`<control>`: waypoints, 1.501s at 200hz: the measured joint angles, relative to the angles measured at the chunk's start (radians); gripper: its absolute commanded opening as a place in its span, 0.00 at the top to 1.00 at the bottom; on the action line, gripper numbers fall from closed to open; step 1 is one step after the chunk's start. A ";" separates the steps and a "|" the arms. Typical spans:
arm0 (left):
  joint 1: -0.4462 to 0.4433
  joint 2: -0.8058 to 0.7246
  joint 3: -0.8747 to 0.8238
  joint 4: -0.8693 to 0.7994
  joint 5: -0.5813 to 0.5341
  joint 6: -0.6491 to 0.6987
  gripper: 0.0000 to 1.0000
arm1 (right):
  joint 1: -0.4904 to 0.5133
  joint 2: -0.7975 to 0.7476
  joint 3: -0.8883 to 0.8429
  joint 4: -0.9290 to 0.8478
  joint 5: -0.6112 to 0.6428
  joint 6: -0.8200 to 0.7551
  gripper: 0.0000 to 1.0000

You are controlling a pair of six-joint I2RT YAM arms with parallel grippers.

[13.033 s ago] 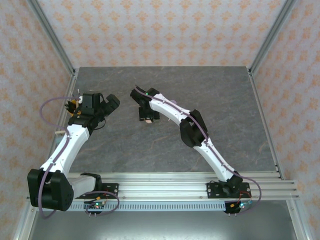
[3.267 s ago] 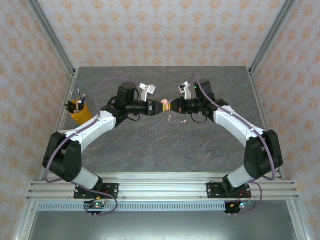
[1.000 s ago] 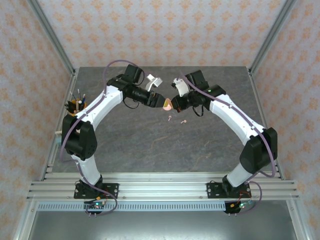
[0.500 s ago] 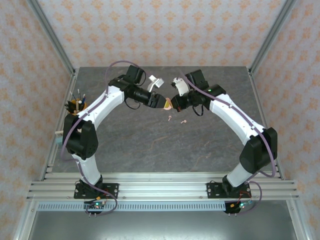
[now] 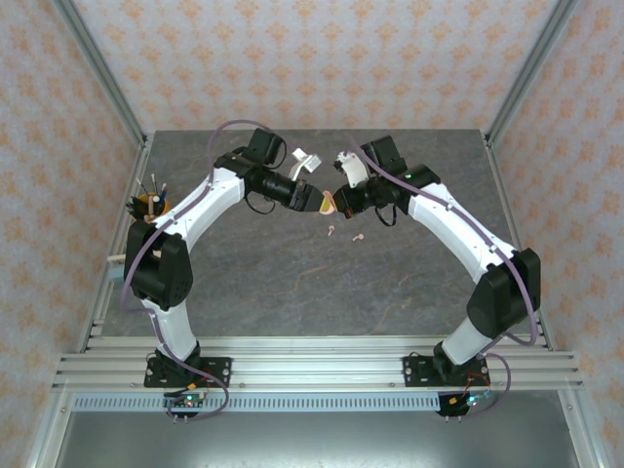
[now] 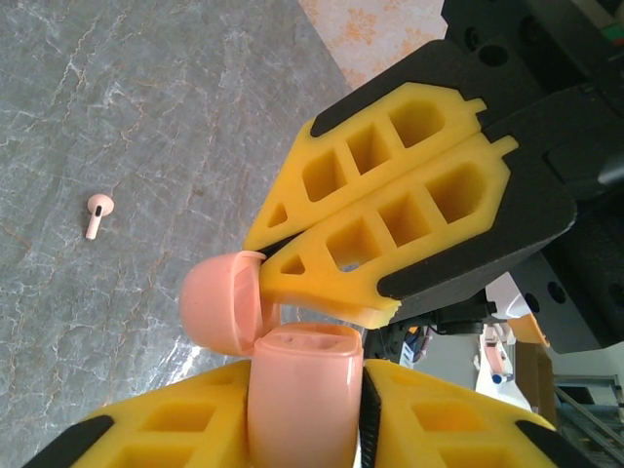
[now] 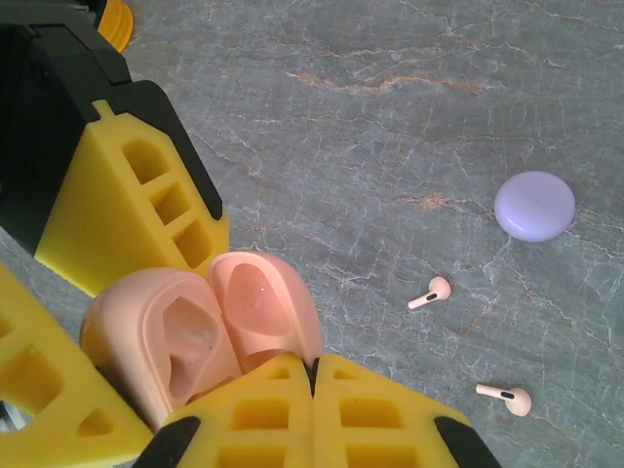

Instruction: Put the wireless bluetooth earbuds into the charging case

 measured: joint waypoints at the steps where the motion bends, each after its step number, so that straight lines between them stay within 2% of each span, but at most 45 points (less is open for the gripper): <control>1: 0.000 0.000 0.000 0.000 0.001 0.000 0.71 | 0.000 0.000 0.000 0.000 0.000 0.000 1.00; 80: 0.000 0.001 0.000 0.002 0.004 0.000 0.86 | 0.000 0.000 0.000 0.000 0.009 -0.006 1.00; 107: 0.000 0.001 0.000 0.003 0.004 0.000 1.00 | 0.000 0.000 0.000 0.000 0.014 -0.006 1.00; 114: 0.000 0.001 0.000 0.003 0.003 0.000 1.00 | 0.000 0.000 0.000 0.000 0.016 -0.006 0.94; 124: 0.000 0.001 0.000 0.003 0.002 0.000 1.00 | 0.002 0.000 0.000 0.000 0.019 -0.002 0.78; 136: 0.000 0.001 0.000 -0.001 0.002 0.005 1.00 | 0.002 0.000 0.002 -0.004 0.039 0.001 0.67; 170: 0.000 0.001 0.000 0.002 -0.016 0.012 1.00 | -0.019 -0.017 0.002 -0.009 0.055 0.044 0.60; 195: 0.000 -0.004 -0.028 0.035 -0.058 0.005 1.00 | -0.050 -0.089 0.002 -0.011 0.078 0.092 0.56; 226: -0.002 -0.080 -0.181 0.180 -0.173 -0.011 1.00 | -0.078 -0.205 -0.001 -0.011 0.146 0.171 0.55; 266: -0.064 -0.269 -0.411 0.438 -0.407 0.011 1.00 | -0.079 -0.300 -0.068 -0.013 0.256 0.303 0.55; 300: -0.138 -0.378 -0.633 0.810 -0.552 0.003 1.00 | -0.080 -0.327 -0.172 -0.005 0.320 0.422 0.55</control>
